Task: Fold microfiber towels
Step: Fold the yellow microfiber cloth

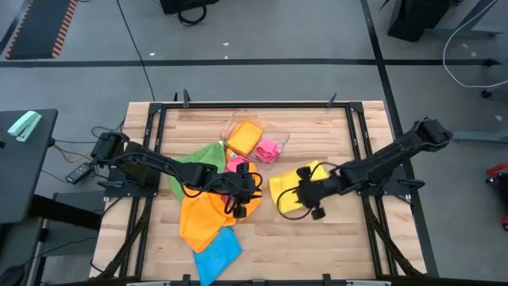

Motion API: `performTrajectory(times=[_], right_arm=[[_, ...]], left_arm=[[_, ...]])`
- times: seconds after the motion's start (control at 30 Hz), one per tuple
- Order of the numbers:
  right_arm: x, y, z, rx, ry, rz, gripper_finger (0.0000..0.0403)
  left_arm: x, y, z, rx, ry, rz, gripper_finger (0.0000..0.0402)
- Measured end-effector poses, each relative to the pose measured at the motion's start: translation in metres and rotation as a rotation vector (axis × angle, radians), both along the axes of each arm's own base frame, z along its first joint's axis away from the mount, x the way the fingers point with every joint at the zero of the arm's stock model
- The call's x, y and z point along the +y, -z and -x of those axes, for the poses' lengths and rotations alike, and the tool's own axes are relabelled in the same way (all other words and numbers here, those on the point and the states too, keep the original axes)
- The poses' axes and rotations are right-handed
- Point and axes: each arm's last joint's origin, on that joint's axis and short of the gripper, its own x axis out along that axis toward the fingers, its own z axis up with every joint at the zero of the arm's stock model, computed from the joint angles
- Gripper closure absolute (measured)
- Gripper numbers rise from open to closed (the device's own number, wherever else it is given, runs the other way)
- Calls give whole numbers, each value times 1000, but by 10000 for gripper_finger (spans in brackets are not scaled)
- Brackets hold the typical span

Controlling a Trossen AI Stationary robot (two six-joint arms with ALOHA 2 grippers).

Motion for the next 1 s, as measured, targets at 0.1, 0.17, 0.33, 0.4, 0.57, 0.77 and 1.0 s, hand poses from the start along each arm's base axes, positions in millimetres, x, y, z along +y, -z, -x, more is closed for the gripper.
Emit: performTrajectory(times=[0.1,0.17,0.33,0.4,0.57,0.77,1.0], right_arm=[[17,13,-12,-57,45,-21,224],[27,24,-18,-82,83,-30,210],[44,52,-27,-109,149,-12,177],[48,62,-28,-115,182,17,172],[39,68,-32,-206,451,1,178],[26,72,-37,-226,605,-19,196],[20,96,-43,-74,600,-138,206]], left_arm=[[0,2,1,20,27,-47,315],[1,4,3,48,48,-83,317],[2,6,4,76,85,-146,319],[4,6,3,73,80,-148,317],[9,6,2,74,63,-144,316],[8,6,3,76,65,-141,323],[8,6,3,76,48,-117,318]])
